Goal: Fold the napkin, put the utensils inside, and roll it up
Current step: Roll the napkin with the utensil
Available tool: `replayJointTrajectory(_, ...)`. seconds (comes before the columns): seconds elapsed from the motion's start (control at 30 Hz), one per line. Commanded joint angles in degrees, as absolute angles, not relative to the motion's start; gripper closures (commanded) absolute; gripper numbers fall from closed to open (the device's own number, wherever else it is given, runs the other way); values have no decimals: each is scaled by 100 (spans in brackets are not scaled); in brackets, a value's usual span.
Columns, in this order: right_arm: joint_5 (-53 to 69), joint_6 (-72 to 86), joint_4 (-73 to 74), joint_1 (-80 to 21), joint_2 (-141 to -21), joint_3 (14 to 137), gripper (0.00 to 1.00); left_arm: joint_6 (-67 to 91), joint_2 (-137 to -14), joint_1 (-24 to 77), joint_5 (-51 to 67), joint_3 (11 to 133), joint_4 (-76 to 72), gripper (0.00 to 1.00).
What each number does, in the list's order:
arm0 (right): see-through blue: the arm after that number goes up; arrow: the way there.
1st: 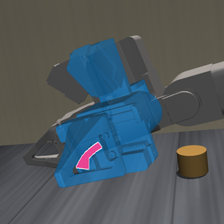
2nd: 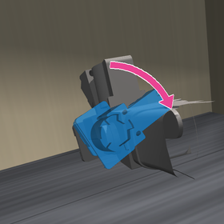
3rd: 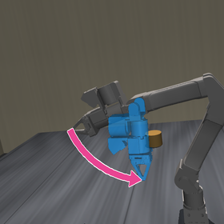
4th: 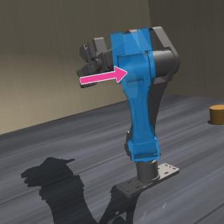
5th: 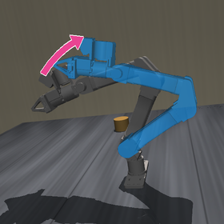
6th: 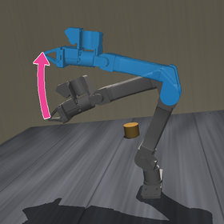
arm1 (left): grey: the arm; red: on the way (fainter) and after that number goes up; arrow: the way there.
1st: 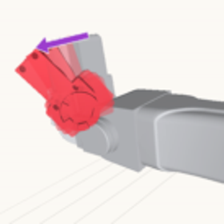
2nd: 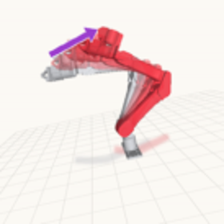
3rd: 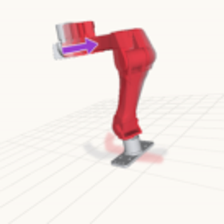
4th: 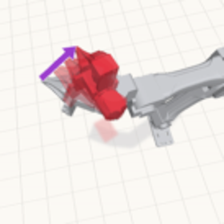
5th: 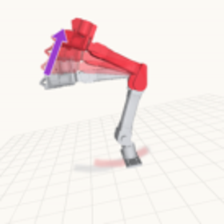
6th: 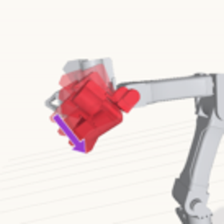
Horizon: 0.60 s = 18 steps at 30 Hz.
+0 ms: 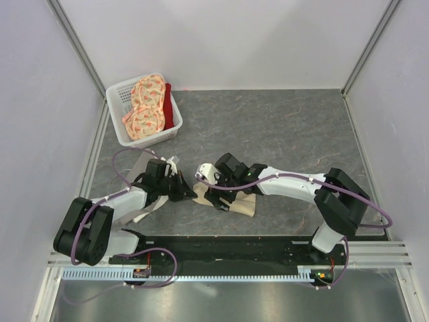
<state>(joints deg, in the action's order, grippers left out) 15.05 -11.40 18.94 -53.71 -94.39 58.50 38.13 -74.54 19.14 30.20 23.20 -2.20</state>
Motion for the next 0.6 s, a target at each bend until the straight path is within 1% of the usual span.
replayJointTrajectory(0.0, 1397, -1222, 1740, -5388, -9659, 5792, 24, 3876, -7497, 1854, 3032, 2514, -184, 98)
replayJointTrajectory(0.07, 1424, -1213, 1749, -5388, -9712, 5792, 26, 3885, -7506, 1846, 3041, 2540, -176, 98)
replayJointTrajectory(0.33, 1511, -1213, 1863, -5379, -10098, 5880, 40, 3894, -7567, 1837, 3155, 2593, -237, 98)
replayJointTrajectory(0.43, 1503, -1125, 2012, -5370, -10300, 5976, 52, 3894, -7541, 1837, 3243, 2601, -316, 98)
replayJointTrajectory(0.47, 1546, -1081, 2082, -5353, -10353, 6011, 57, 3859, -7532, 1837, 3252, 2619, -308, 97)
replayJointTrajectory(0.5, 1660, -1055, 2153, -5318, -10397, 6081, 60, 3832, -7515, 1828, 3252, 2637, -299, 92)
replayJointTrajectory(0.53, 1887, -1029, 2266, -5239, -10476, 6117, 61, 3797, -7480, 1811, 3235, 2689, -212, 85)
replayJointTrajectory(0.57, 2038, -985, 2337, -5195, -10520, 6152, 63, 3719, -7453, 1802, 3217, 2707, -150, 70)
